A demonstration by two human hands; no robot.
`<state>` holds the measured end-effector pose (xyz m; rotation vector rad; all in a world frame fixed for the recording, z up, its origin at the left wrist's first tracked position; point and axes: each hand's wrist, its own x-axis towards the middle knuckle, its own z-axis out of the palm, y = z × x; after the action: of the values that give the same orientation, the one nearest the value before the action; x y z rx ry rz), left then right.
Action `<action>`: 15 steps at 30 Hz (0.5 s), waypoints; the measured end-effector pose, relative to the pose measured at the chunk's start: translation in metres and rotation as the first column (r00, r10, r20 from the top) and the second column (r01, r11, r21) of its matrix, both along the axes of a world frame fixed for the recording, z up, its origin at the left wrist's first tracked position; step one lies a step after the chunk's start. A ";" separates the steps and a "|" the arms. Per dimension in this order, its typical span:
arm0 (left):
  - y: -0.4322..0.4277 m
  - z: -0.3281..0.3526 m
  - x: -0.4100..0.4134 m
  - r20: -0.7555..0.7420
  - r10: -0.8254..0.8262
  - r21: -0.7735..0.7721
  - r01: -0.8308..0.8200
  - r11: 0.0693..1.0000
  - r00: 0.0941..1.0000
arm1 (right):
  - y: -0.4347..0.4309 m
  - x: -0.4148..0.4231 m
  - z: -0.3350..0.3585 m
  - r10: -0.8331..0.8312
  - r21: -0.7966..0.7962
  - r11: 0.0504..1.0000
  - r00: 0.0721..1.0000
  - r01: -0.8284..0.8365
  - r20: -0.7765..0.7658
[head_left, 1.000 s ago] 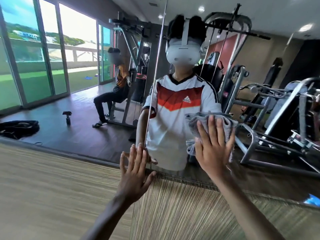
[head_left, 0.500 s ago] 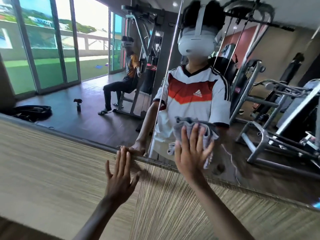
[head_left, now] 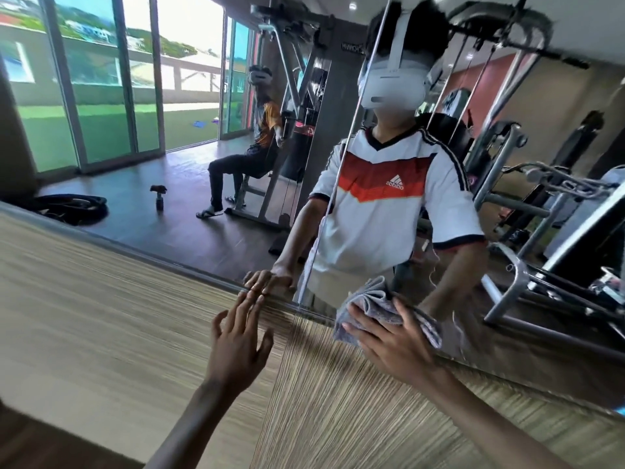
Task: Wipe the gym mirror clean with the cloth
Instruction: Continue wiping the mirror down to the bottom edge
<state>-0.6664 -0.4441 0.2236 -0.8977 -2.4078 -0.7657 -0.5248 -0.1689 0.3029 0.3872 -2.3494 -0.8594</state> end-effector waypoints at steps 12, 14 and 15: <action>0.008 0.003 0.004 -0.032 0.105 0.058 -0.103 0.993 0.994 | 0.024 0.035 -0.004 0.064 -0.048 0.997 0.997 -0.066 -0.041; 0.011 0.003 0.005 0.006 0.101 0.046 -0.101 0.994 0.995 | 0.038 0.053 -0.001 0.036 -0.071 0.997 0.998 -0.040 -0.053; 0.013 0.004 0.005 0.016 0.095 0.044 -0.096 0.994 0.995 | 0.039 0.053 -0.001 0.022 -0.074 0.997 0.998 -0.026 -0.057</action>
<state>-0.6614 -0.4314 0.2280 -0.7560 -2.4161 -0.7885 -0.4716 -0.1301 0.3022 0.3544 -2.3129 -0.7587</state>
